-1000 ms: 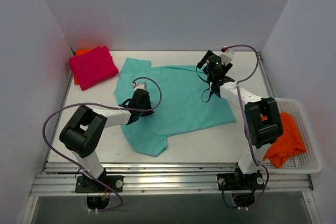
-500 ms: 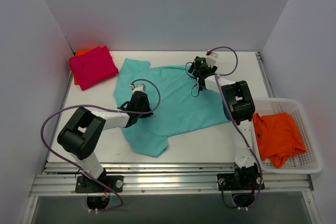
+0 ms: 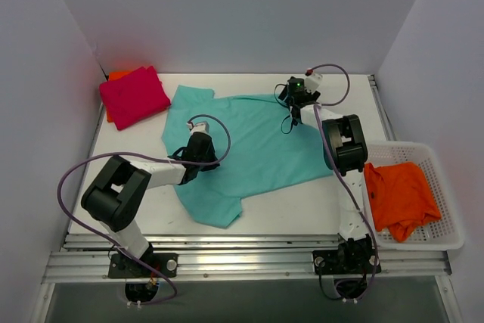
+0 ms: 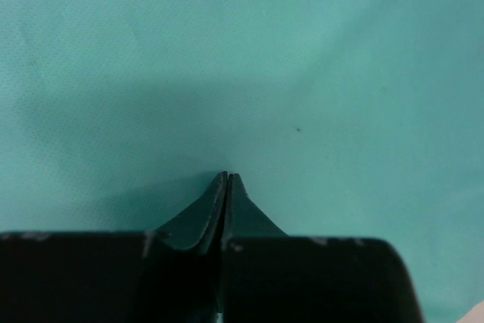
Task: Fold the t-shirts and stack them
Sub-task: Flatten out the tshirt
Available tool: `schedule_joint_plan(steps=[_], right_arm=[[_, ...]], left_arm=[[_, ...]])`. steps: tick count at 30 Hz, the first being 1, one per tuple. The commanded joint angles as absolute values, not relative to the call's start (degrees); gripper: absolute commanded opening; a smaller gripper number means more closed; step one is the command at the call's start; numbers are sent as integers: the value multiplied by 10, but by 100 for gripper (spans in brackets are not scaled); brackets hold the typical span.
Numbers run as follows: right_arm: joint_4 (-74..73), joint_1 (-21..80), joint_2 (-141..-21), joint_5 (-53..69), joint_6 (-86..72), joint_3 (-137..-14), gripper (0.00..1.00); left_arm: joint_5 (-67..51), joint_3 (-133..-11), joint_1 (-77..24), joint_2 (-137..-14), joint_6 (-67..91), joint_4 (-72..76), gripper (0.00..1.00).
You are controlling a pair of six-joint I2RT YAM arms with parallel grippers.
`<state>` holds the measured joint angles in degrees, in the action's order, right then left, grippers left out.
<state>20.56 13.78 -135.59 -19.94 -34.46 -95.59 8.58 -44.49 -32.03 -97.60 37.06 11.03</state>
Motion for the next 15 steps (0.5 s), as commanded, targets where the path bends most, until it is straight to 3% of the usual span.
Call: schedule_joint_plan(steps=[1, 4, 6, 7, 8, 10, 15], right_arm=[[188, 136, -1363, -193, -348, -966, 72], [191, 136, -1365, -192, -349, -966, 71], [192, 136, -1368, -191, -349, -966, 59], [196, 136, -1368, -186, -348, -966, 48], [197, 135, -1370, -183, -348, -966, 30], [192, 137, -1374, -183, -349, -972, 17], [184, 137, -1376, -185, -346, -979, 1]], left_arm=[[86, -438, -319, -981, 361, 82, 2], [84, -442, -318, -992, 360, 87, 2], [84, -443, -318, -997, 360, 88, 2], [83, -443, -318, -1000, 360, 90, 2], [83, -445, -318, -1000, 360, 89, 2], [83, -446, -317, -1004, 360, 91, 2], [85, -446, -317, -1005, 359, 90, 2]])
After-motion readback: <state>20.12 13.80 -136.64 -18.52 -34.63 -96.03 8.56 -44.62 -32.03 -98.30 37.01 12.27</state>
